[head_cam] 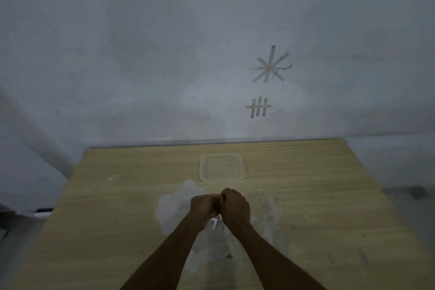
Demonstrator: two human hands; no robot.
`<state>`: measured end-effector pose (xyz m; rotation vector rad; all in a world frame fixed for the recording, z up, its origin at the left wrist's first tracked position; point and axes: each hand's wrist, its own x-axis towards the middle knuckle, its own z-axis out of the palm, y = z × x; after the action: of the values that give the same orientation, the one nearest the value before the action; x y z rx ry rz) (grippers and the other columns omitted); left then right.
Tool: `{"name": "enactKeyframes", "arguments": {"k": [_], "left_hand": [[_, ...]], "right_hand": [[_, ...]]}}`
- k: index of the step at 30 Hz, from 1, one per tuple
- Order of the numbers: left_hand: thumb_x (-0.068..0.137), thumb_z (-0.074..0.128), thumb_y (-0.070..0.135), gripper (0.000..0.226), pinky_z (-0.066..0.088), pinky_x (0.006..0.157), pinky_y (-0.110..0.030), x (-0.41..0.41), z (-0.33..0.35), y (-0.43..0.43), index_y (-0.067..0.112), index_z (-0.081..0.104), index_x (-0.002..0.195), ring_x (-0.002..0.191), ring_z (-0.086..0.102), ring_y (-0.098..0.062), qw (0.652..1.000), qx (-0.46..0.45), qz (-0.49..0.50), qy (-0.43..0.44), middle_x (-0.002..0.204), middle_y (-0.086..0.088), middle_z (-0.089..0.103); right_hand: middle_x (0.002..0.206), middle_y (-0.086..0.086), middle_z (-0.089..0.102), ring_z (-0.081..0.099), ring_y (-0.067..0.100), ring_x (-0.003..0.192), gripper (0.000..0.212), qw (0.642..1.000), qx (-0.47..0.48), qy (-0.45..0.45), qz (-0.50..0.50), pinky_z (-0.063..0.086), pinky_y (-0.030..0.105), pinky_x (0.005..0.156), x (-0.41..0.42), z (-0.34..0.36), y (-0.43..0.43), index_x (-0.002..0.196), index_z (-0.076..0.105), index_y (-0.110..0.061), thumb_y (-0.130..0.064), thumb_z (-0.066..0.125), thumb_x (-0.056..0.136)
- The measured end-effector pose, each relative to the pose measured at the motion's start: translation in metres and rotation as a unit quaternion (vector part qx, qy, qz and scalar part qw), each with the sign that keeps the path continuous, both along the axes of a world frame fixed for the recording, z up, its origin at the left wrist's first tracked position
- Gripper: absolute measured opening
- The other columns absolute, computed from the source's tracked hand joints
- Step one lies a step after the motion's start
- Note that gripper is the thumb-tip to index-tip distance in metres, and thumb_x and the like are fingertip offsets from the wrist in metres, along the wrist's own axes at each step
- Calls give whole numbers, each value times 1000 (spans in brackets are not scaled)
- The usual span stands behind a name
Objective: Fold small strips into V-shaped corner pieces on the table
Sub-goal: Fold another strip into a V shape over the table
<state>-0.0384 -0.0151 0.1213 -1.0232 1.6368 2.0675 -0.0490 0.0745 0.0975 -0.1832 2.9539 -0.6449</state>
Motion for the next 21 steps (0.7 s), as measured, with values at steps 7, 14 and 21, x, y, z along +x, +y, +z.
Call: {"name": "enactKeyframes", "arguments": {"k": [7,14,21], "left_hand": [[84,57,-11,21,51,67,-35,-2,-3,-1,0,64,68,71,55,-31,999,16,34,-5,79,-17,60],[84,59,-8,20,55,70,-38,-7,-7,-2,-16,65,102,78,61,-34,999,9,53,-1,97,-29,63],[83,61,-5,15,56,60,-30,-8,-6,-6,-11,67,95,67,61,-29,997,35,62,6,82,-20,65]], "right_hand": [[103,4,64,64,21,91,25,1000,11,11,0,36,24,67,-2,-1,0,102,59,-12,-22,36,99],[104,6,64,64,22,90,25,999,22,22,27,36,25,67,-2,-2,-1,103,58,-10,-20,35,99],[117,5,62,63,23,103,32,999,-26,14,18,47,31,82,-4,-1,-3,124,54,-13,-23,36,99]]}}
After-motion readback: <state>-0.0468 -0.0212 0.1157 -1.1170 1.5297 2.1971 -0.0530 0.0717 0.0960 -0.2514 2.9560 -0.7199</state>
